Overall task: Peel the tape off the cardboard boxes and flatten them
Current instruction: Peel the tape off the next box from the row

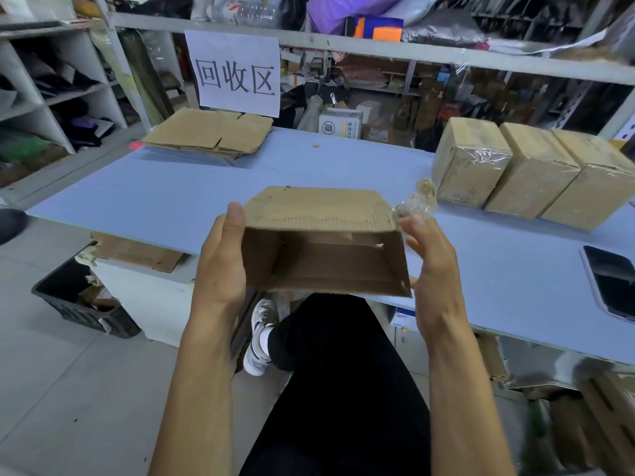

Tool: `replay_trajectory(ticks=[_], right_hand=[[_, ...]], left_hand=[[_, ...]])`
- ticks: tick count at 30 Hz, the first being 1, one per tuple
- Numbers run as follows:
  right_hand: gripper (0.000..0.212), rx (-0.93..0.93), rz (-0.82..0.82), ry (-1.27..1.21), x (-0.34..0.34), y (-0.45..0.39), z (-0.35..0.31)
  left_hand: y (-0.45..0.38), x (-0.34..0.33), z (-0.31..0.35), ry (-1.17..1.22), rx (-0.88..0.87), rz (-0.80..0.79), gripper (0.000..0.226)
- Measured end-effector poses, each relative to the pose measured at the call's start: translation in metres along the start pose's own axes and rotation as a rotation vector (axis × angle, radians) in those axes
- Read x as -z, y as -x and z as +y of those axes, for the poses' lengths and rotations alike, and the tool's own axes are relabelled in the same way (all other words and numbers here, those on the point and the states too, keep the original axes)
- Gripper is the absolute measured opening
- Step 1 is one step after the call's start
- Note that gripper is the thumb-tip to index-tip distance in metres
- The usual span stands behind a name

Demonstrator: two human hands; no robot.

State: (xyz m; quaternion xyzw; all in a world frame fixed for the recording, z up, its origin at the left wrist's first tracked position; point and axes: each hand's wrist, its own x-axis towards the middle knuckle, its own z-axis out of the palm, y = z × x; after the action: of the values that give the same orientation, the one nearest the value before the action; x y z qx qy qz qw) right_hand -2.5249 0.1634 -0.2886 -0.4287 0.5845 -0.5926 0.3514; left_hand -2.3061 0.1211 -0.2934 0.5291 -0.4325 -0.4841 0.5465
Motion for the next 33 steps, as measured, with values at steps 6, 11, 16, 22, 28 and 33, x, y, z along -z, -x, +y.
replay_trajectory(ticks=[6, 11, 16, 22, 28, 33], right_hand=[[0.037, -0.025, -0.064, 0.020, -0.003, 0.000, 0.006], [0.069, 0.101, -0.160, -0.046, -0.004, 0.002, 0.003], [0.088, 0.173, -0.152, 0.019, -0.005, 0.004, 0.007], [0.065, 0.253, -0.222, 0.009, -0.006, 0.006, 0.005], [0.034, 0.258, -0.105, 0.000, -0.009, 0.006, 0.004], [0.080, 0.290, -0.077, -0.043, -0.014, 0.007, -0.001]], left_hand=[[-0.007, 0.008, -0.004, -0.058, -0.018, 0.026, 0.033], [-0.009, 0.014, -0.006, -0.108, -0.114, -0.085, 0.060], [-0.004, 0.014, 0.000, -0.089, -0.102, -0.125, 0.036], [0.000, 0.011, -0.001, -0.144, -0.177, -0.004, 0.052], [-0.001, 0.021, 0.000, -0.107, -0.235, -0.048, 0.054], [0.004, 0.018, 0.004, -0.142, -0.303, -0.126, 0.066]])
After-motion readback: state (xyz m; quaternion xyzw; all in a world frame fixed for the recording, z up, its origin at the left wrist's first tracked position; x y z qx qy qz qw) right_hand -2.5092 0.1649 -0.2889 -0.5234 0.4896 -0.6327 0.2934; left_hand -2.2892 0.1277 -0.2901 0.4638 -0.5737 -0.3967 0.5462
